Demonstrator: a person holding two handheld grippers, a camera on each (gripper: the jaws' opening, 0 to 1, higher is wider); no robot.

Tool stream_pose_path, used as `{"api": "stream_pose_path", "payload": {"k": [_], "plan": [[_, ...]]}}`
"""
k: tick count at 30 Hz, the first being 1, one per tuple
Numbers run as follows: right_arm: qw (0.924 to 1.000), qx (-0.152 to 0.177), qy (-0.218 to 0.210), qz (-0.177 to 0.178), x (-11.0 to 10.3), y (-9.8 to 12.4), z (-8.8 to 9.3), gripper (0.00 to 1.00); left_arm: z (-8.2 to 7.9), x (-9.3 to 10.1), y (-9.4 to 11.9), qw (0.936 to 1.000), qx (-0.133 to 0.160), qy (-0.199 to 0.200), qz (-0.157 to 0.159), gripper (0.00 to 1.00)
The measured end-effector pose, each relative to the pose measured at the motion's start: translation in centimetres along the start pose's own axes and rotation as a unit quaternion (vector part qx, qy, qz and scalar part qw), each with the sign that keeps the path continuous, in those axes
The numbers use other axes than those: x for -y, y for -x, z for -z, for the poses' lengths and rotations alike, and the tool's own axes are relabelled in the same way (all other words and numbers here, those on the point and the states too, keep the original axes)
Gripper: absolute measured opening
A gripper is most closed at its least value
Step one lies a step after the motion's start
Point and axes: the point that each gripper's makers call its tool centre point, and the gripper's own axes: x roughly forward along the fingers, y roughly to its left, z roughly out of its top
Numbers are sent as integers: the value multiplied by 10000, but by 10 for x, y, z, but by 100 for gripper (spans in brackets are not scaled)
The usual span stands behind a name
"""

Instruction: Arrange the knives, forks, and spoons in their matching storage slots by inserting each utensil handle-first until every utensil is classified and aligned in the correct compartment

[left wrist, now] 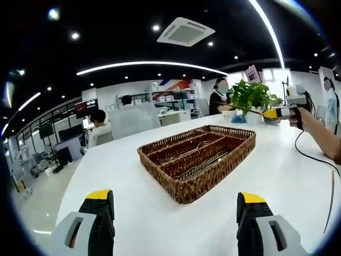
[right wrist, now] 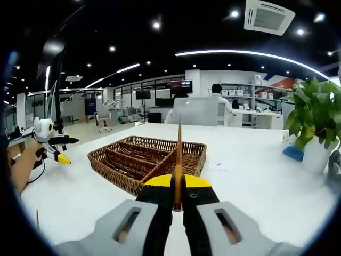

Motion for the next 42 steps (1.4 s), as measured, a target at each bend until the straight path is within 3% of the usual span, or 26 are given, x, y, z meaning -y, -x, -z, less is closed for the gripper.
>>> {"api": "stream_pose_path", "payload": {"k": [9, 20, 27, 30, 42], "plan": [[10000, -45, -22, 11, 1, 1, 2, 3, -1, 2, 0, 10000, 14, -5, 16, 100], [9995, -72, 130, 270, 11, -2, -4, 3, 1, 5, -1, 9999, 51, 45, 73, 100], [9994, -191, 31, 296, 13, -18, -4, 3, -2, 13, -8, 9996, 246, 1, 104, 100], [9993, -234, -38, 294, 13, -26, -6, 3, 2, 18, -11, 9997, 153, -102, 147, 100], [9989, -366, 28, 289, 9, -53, -23, 3, 6, 14, -11, 9992, 161, 134, 343, 100]]}}
